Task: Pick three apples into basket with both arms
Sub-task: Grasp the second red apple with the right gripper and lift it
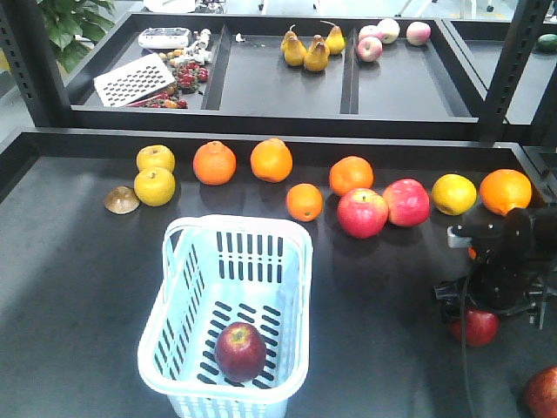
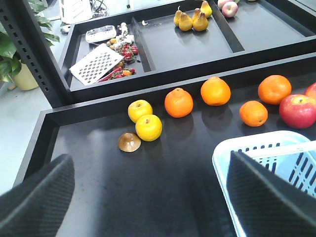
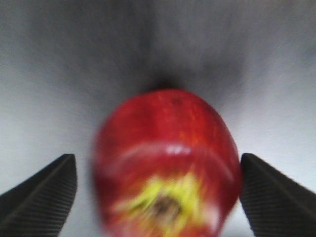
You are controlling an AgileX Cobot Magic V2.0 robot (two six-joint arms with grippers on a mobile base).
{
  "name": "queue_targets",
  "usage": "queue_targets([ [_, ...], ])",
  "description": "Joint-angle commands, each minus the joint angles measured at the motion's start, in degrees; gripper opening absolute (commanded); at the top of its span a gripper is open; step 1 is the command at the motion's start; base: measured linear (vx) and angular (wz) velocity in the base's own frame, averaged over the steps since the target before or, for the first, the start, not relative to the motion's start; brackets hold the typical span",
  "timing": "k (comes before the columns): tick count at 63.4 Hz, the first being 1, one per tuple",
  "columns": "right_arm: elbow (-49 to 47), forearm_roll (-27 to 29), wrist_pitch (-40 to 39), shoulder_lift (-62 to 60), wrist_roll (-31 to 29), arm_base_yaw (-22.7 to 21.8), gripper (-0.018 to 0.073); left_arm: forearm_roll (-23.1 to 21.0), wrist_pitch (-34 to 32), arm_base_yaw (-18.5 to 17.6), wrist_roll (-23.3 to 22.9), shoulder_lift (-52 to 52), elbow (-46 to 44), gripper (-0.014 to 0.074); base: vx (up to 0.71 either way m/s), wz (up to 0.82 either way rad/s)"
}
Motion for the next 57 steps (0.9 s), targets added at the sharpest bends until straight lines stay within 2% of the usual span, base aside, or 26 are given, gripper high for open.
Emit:
queue_targets([
  [1,-1.3,-0.26,-1.62,-1.73,-0.2,-0.31,0.0567,1.36,-3.19,-0.01,-0.77,-0.24,-1.62,0.0588,0.0,0.0],
  [17,-1.4,-0.26,-1.96,-2.87,-0.2,-0.31,0.0293,1.36,-3.19,-0.01,-0.77,-0.24,-1.62,0.0588,0.0,0.0],
  [24,-1.32,-0.26,-1.54,-5.44,-0.2,-0.24,0.0231,1.36,-3.19,-0.01,-0.77,-0.24,-1.62,0.0588,0.0,0.0],
  [34,-1.32,1.27,0.45,-12.21,-1.67,-0.13,0.0232,1.36,-3.19,-0.01,-0.77,-0.24,-1.62,0.0588,0.0,0.0],
  [45,-1.32,6.52,4.29,-22.29,-5.59,0.69,0.0244,1.36,-3.19,-0.01,-0.77,-0.24,-1.62,0.0588,0.0,0.0],
  [57,-1.32,8.89,9.5,-31.64,-7.11,8.15,0.0244,1.36,-3.19,-0.01,-0.77,-0.24,-1.62,0.0588,0.0,0.0],
])
